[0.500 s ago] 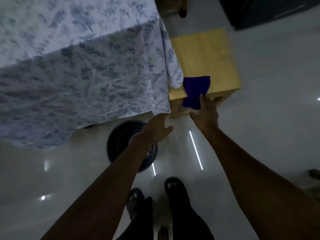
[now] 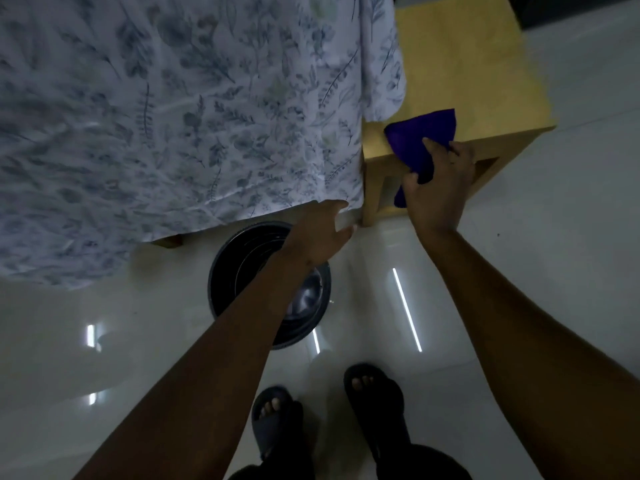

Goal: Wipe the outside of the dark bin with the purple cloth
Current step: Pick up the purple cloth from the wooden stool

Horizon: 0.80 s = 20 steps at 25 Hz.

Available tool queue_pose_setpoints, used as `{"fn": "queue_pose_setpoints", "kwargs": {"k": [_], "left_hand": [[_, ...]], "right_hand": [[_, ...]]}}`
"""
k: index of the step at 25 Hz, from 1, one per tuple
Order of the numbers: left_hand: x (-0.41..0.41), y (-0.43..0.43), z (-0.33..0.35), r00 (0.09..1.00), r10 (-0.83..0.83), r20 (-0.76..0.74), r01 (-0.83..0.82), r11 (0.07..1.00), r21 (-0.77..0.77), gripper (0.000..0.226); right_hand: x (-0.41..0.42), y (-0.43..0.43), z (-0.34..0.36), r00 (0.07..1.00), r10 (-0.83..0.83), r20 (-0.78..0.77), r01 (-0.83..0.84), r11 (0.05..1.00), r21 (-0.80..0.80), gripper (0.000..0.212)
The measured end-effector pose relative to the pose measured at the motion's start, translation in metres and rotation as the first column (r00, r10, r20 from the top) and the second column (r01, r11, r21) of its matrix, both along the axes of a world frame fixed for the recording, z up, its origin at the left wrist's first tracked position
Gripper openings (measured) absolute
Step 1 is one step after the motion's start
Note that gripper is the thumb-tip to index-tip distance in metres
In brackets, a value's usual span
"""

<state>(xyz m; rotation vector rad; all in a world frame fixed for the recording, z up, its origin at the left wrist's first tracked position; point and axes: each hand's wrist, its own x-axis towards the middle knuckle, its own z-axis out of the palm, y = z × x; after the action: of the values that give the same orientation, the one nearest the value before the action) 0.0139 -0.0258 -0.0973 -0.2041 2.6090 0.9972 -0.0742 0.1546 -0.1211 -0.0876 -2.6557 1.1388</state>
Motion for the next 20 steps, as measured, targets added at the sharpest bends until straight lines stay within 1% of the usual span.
{"fn": "queue_pose_setpoints", "kwargs": {"k": [2, 4, 5, 7, 8, 9, 11, 15, 18, 20], "left_hand": [[0.027, -0.005, -0.013, 1.000, 0.020, 0.014, -0.020, 1.000, 0.015, 0.055], [0.061, -0.013, -0.030, 0.999, 0.018, 0.052, -0.017, 1.000, -0.018, 0.054], [0.079, -0.017, -0.038, 0.998, 0.016, 0.061, -0.013, 0.999, -0.043, 0.053], [0.112, -0.028, -0.049, 0.997, 0.020, 0.068, -0.014, 0.996, -0.091, 0.052], [0.128, -0.032, -0.052, 0.998, 0.023, 0.061, -0.017, 0.994, -0.110, 0.051], [0.145, -0.035, -0.049, 0.999, 0.013, 0.035, -0.009, 0.992, -0.128, 0.050], [0.174, -0.037, -0.036, 1.000, 0.005, -0.011, -0.006, 0.990, -0.142, 0.047], [0.202, -0.032, -0.012, 0.996, -0.062, -0.061, 0.051, 0.985, -0.164, 0.037], [0.194, -0.037, -0.024, 0.993, -0.121, 0.014, 0.121, 0.967, -0.223, 0.036], [0.180, -0.045, -0.045, 0.978, -0.156, 0.139, 0.187, 0.948, -0.258, 0.039]], "right_hand": [[0.027, -0.006, -0.001, 1.000, 0.013, 0.003, -0.013, 0.988, -0.151, 0.056], [0.063, -0.012, -0.007, 0.993, 0.060, 0.101, -0.026, 0.950, -0.311, 0.054], [0.081, -0.014, -0.011, 0.979, 0.083, 0.186, 0.000, 0.913, -0.409, 0.053], [0.115, -0.018, -0.018, 0.917, 0.135, 0.375, 0.138, 0.776, -0.616, 0.047], [0.129, -0.018, -0.018, 0.878, 0.166, 0.449, 0.203, 0.719, -0.664, 0.042], [0.145, -0.018, -0.017, 0.842, 0.205, 0.498, 0.233, 0.695, -0.680, 0.038], [0.173, -0.017, -0.012, 0.781, 0.274, 0.561, 0.241, 0.697, -0.675, 0.036], [0.209, -0.021, -0.001, 0.730, 0.317, 0.605, 0.238, 0.712, -0.661, 0.040], [0.216, -0.027, -0.012, 0.697, 0.339, 0.631, 0.252, 0.709, -0.659, 0.043], [0.216, -0.033, -0.026, 0.655, 0.355, 0.667, 0.263, 0.720, -0.642, 0.042]]}}
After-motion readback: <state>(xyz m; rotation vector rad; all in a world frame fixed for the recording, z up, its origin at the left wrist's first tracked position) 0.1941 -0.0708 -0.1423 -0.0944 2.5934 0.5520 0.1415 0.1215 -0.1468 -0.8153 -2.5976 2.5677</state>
